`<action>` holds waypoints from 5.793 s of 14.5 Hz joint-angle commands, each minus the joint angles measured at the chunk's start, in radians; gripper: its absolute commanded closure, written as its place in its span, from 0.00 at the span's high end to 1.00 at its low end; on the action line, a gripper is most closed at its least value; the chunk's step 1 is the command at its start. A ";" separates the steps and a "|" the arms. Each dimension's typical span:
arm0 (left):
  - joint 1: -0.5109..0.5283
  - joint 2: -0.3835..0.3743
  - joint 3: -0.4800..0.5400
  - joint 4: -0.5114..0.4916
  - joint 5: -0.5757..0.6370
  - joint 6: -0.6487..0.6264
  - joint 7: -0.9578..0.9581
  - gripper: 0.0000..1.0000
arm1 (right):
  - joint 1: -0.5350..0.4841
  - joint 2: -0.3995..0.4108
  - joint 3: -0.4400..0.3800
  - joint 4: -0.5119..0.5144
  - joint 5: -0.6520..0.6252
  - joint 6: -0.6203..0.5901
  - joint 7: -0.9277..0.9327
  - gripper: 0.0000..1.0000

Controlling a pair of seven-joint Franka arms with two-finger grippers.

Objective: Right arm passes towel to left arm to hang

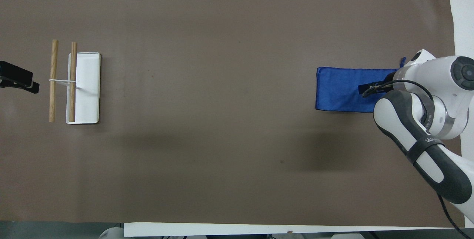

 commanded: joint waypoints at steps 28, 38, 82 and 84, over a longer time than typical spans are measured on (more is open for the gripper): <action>-0.001 -0.124 -0.005 -0.252 -0.139 0.159 -0.530 1.00 | -0.013 -0.039 0.170 0.205 0.016 -0.426 0.390 0.00; -0.053 -0.285 -0.011 -0.581 -0.522 0.505 -1.262 1.00 | 0.004 -0.002 0.540 0.429 0.337 -0.499 1.337 0.00; -0.119 -0.158 -0.137 -0.580 -0.653 0.888 -1.286 0.00 | 0.069 0.058 0.758 0.419 0.735 0.017 1.545 0.99; -0.105 -0.144 -0.137 -0.552 -0.652 0.888 -1.205 0.00 | 0.055 0.044 0.747 0.399 0.647 -0.046 1.476 0.99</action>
